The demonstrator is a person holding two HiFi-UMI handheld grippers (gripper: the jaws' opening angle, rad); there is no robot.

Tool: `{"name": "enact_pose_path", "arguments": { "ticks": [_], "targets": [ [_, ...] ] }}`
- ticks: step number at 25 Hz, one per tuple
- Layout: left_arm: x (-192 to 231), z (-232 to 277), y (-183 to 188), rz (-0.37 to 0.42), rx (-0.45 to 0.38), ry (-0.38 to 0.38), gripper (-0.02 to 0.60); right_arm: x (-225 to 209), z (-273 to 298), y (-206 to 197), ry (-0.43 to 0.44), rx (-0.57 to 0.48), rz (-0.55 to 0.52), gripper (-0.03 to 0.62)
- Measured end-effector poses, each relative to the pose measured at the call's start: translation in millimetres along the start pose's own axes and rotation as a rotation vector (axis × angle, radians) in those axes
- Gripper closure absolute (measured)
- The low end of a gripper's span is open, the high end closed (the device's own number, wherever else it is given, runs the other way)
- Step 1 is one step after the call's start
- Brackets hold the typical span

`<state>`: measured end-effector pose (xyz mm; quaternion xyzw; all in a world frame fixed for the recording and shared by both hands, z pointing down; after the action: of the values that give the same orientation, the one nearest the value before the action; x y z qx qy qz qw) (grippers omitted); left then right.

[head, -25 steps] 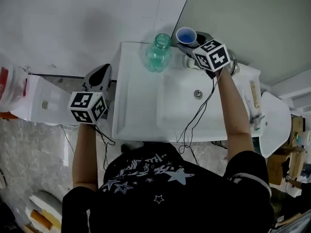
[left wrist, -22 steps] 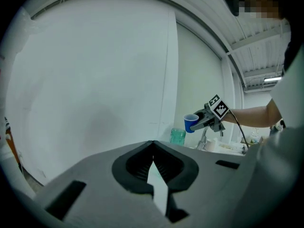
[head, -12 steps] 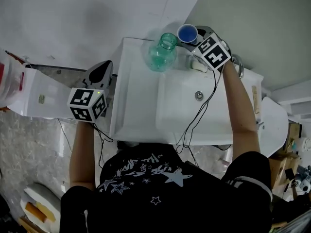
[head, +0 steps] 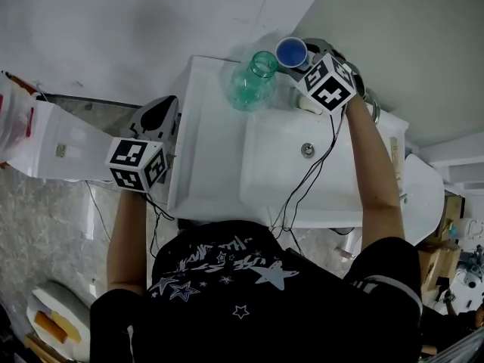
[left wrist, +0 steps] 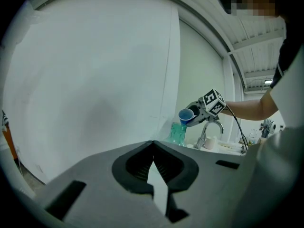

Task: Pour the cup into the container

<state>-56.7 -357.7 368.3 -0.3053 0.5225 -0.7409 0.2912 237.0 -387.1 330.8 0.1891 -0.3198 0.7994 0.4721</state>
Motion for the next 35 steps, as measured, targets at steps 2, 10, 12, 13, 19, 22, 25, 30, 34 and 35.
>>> {"name": "enact_pose_path", "arguments": {
  "ticks": [2,10,12,13,19,22,25,30,34,35],
  "targets": [
    [-0.1,0.8,0.4,0.0,0.0,-0.001,0.572,0.5,1.6,1.2,-0.01,0.018,-0.037,0.324],
    [-0.7,-1.6,-7.3,-0.007,0.01,-0.004,0.572,2.7,8.7,2.2,-0.046,0.066,-0.124,0.324],
    [-0.4,-2.5,-9.0,-0.009,0.013,-0.002,0.572,2.9,10.4,2.9,-0.057,0.075,-0.149,0.324],
    [-0.5,-2.8,-9.5,-0.011,0.013,-0.001,0.572,2.8,10.9,3.1,-0.063,0.081,-0.163,0.324],
    [-4.3,-4.5,-9.5,-0.025,0.004,-0.012,0.572,-0.4,12.7,2.2,-0.132,0.126,-0.245,0.324],
    [-4.1,-5.6,-9.4,-0.024,0.003,-0.012,0.572,-1.0,12.9,2.6,-0.147,0.134,-0.26,0.324],
    [-3.0,-6.9,-8.8,-0.025,0.002,-0.008,0.572,-1.4,12.5,3.3,-0.158,0.142,-0.282,0.324],
    [-3.5,-8.8,-8.8,-0.025,0.001,-0.01,0.572,-2.1,9.1,7.3,-0.186,0.143,-0.311,0.324],
    [-4.9,-9.3,-10.4,-0.022,0.004,-0.011,0.572,-3.3,7.0,10.7,-0.2,0.144,-0.324,0.324],
    [-5.1,-9.4,-10.8,-0.022,0.005,-0.011,0.572,-3.9,7.0,11.2,-0.203,0.146,-0.328,0.324]
  ]
}}
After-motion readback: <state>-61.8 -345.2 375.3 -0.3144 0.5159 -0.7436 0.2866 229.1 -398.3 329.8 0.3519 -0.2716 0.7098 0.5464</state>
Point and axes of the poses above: the fingertips, and each gripper's own axes: z forward along the fingers, x to its left, y out of its top, the point moved 3 cm from there along -z, backward along the fingers, and after that the axes turned 3 degrees about x, right-handed, at the moved point
